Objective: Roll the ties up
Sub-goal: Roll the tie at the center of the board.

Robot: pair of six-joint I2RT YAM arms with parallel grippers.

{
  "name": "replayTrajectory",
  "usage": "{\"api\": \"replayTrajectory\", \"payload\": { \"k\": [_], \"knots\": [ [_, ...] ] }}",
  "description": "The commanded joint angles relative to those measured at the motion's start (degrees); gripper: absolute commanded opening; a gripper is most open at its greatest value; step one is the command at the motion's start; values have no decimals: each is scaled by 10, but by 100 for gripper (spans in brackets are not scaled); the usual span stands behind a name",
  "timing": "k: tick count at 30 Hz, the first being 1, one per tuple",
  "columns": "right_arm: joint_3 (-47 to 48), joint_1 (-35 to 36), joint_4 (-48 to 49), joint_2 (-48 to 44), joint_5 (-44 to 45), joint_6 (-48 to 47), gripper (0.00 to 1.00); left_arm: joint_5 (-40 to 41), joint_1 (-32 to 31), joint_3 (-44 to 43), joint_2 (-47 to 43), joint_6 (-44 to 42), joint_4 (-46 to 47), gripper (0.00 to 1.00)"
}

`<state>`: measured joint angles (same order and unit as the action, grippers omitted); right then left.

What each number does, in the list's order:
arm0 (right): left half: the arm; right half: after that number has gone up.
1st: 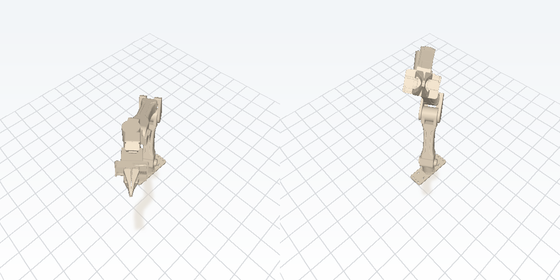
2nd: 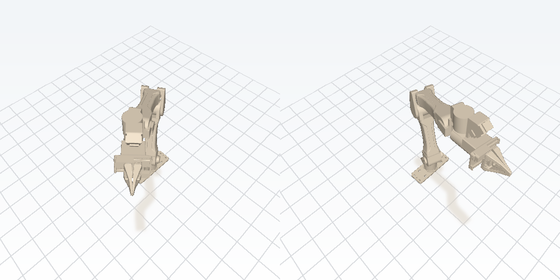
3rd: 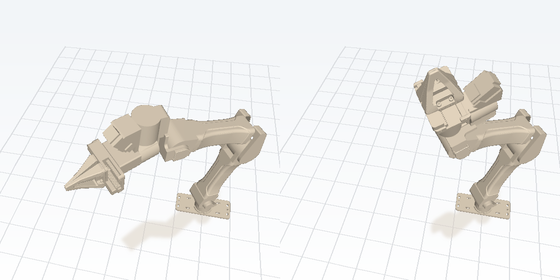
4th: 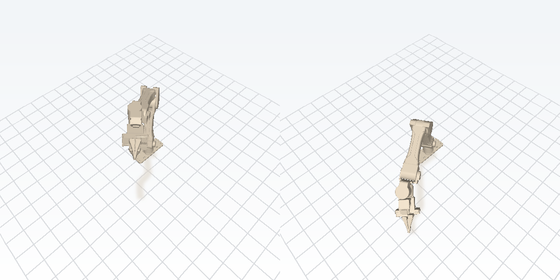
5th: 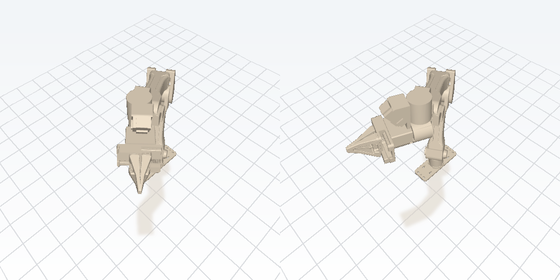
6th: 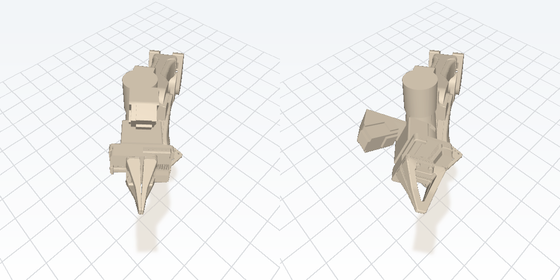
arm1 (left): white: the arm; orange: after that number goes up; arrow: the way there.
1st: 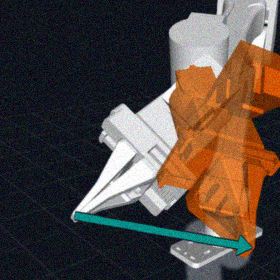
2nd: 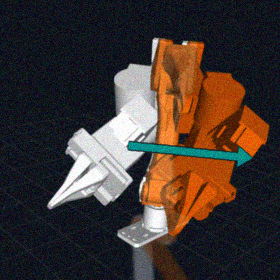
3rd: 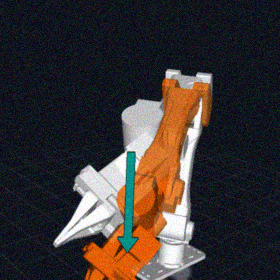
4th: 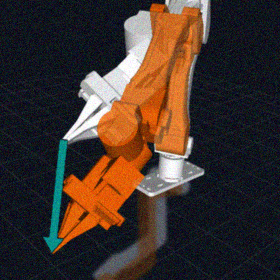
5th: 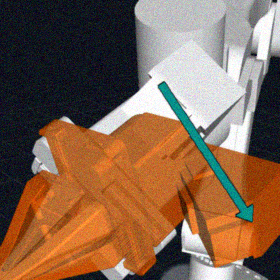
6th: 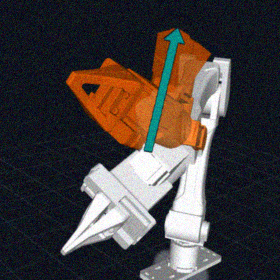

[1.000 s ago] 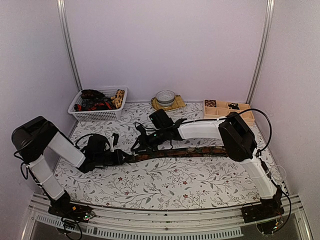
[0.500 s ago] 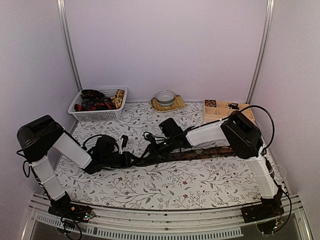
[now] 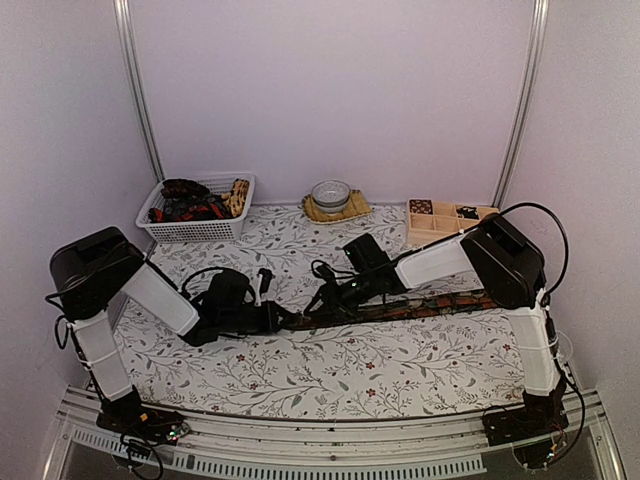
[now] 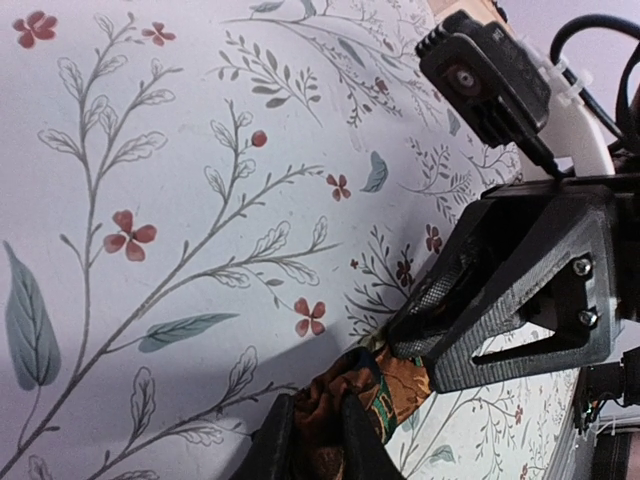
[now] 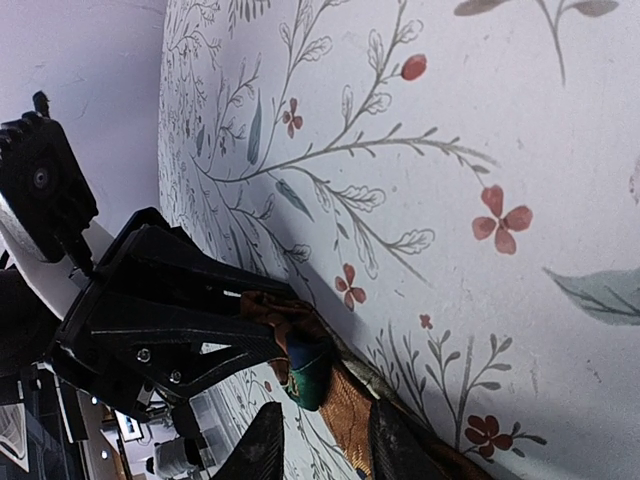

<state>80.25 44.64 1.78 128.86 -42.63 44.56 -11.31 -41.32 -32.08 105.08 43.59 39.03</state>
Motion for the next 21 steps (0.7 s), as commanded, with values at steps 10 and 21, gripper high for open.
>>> {"api": "replayTrajectory", "payload": {
  "k": [10,21],
  "knots": [
    [6,25,-48,-46,31,10,29,-51,-1,26,-14,-23,23,14],
    [10,27,-94,-39,87,-28,29,-74,20,38,-49,-41,-33,17]
  ]
}}
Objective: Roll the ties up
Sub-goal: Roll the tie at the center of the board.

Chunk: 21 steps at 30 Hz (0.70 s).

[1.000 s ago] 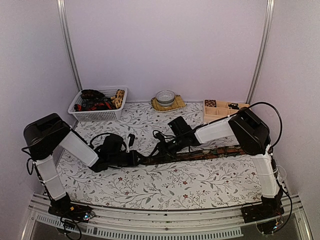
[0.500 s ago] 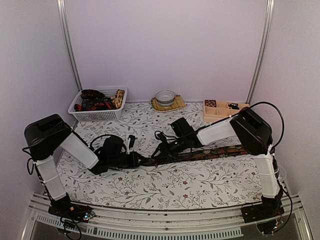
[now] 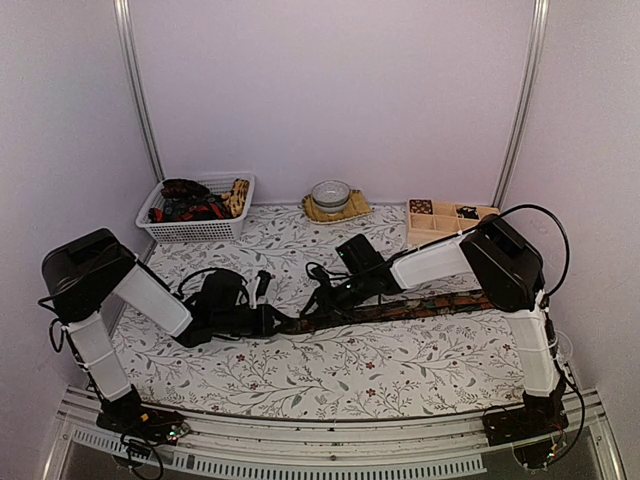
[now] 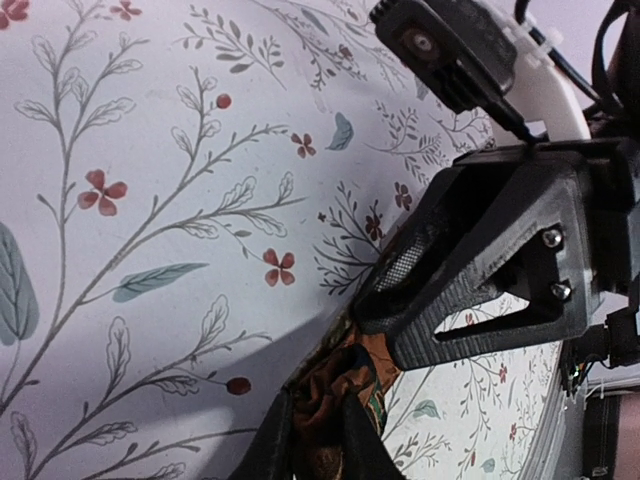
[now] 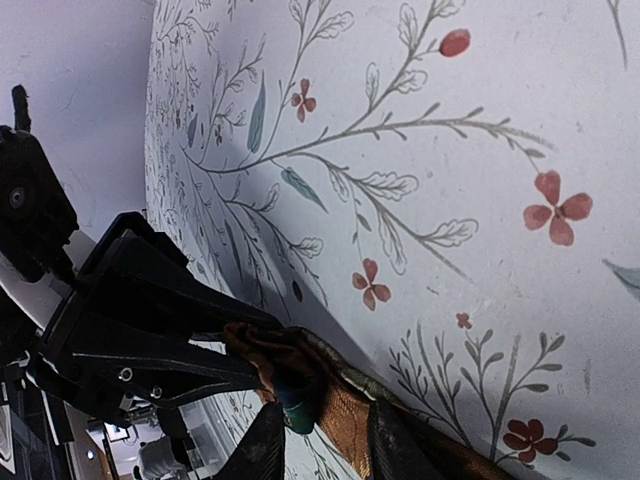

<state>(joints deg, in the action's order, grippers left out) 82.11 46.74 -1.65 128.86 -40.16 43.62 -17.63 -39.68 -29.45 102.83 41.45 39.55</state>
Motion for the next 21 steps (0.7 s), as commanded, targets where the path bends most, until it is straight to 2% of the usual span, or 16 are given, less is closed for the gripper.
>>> {"api": "replayTrajectory", "payload": {
  "k": [1,4,14,21],
  "knots": [
    [-8,5,-59,-39,63,-18,29,-11,4,12,-27,-22,-42,19],
    [-1,6,-57,-41,63,-19,29,-16,4,10,-17,-22,-44,22],
    [13,7,-68,-51,70,-36,29,-1,3,-3,8,-31,-91,22],
    [-6,9,-16,-89,61,-41,26,30,2,-21,15,-36,-159,20]
  ]
}}
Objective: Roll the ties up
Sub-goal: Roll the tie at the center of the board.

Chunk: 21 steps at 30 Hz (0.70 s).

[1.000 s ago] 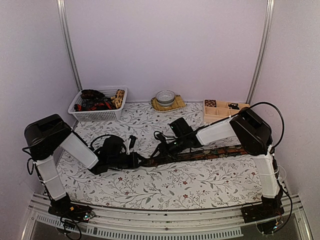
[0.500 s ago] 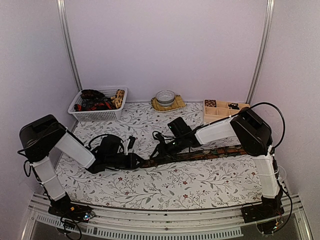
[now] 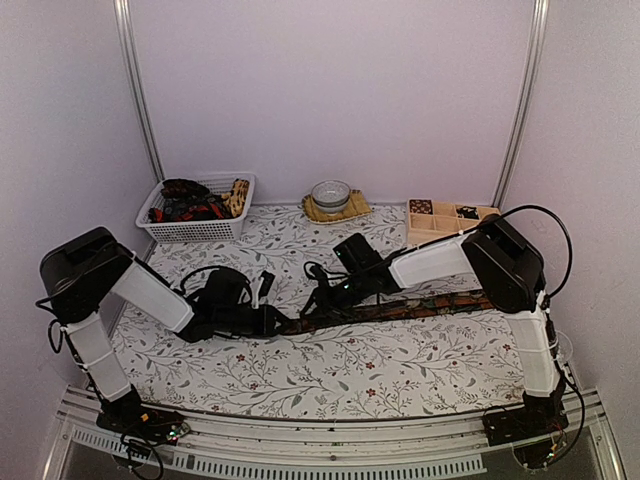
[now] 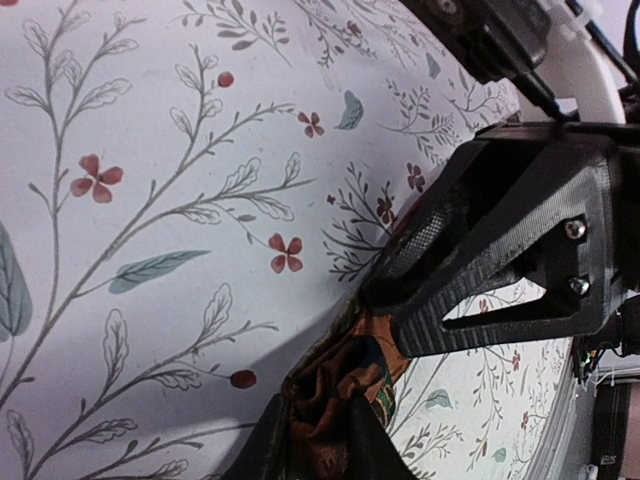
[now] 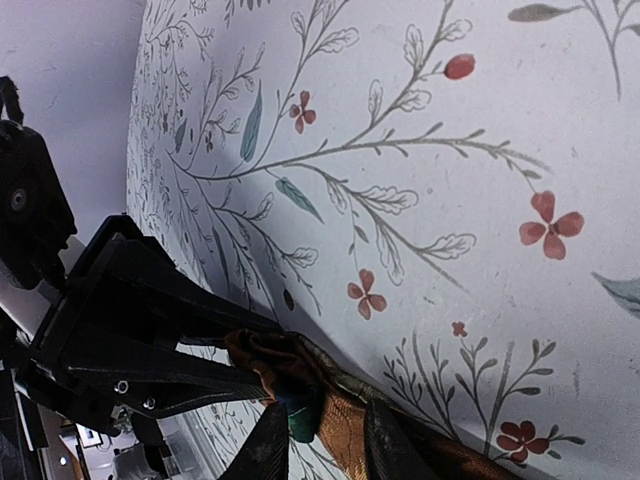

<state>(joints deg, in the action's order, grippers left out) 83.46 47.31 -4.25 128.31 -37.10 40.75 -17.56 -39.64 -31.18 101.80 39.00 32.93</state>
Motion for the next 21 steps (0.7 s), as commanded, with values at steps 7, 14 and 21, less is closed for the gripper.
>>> {"api": "replayTrajectory", "payload": {
  "k": [7,14,21],
  "knots": [
    [-31,4,60,-104,9,-15,24,37,2,-6,32,-3,-110,17],
    [-34,12,102,-104,-27,-4,24,39,2,-16,35,-1,-125,17],
    [-35,18,118,-98,-43,-3,24,38,2,-26,37,-4,-134,17]
  ]
}}
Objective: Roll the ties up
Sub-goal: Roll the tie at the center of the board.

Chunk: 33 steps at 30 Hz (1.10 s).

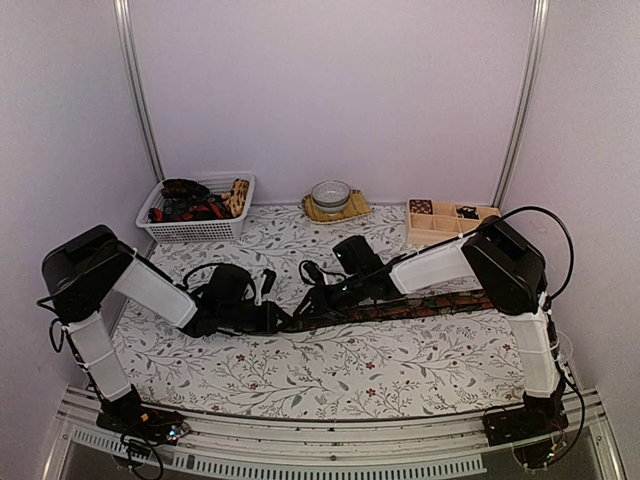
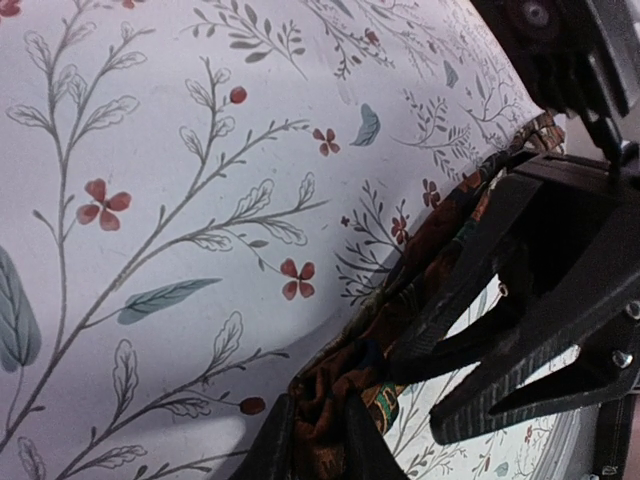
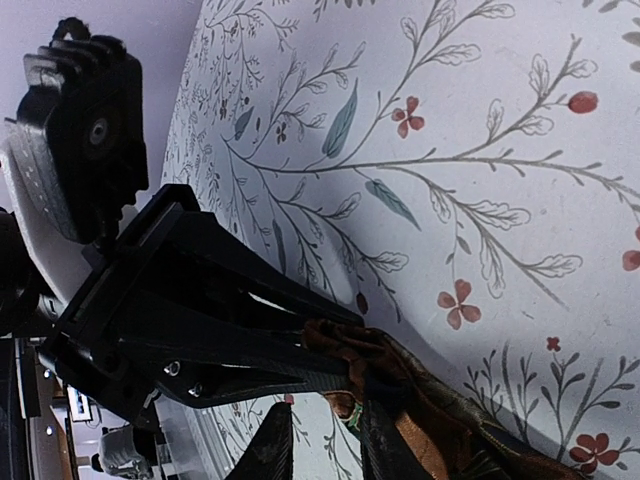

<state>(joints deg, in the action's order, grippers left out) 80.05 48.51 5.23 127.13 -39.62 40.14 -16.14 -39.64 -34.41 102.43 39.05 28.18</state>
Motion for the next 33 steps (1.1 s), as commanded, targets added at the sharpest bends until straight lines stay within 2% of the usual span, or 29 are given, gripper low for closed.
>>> {"api": "replayTrajectory", "payload": {
  "k": [1,10,25,33],
  "knots": [
    [-1,6,24,-83,-20,3,24,23,2,6,31,-4,-87,17],
    [3,6,-13,-41,2,5,24,24,3,10,25,-10,-86,17],
    [-1,5,-21,6,11,8,23,2,14,31,11,-7,-41,17],
    [25,7,-78,5,51,-17,23,12,14,6,7,-13,-112,17]
  ]
}}
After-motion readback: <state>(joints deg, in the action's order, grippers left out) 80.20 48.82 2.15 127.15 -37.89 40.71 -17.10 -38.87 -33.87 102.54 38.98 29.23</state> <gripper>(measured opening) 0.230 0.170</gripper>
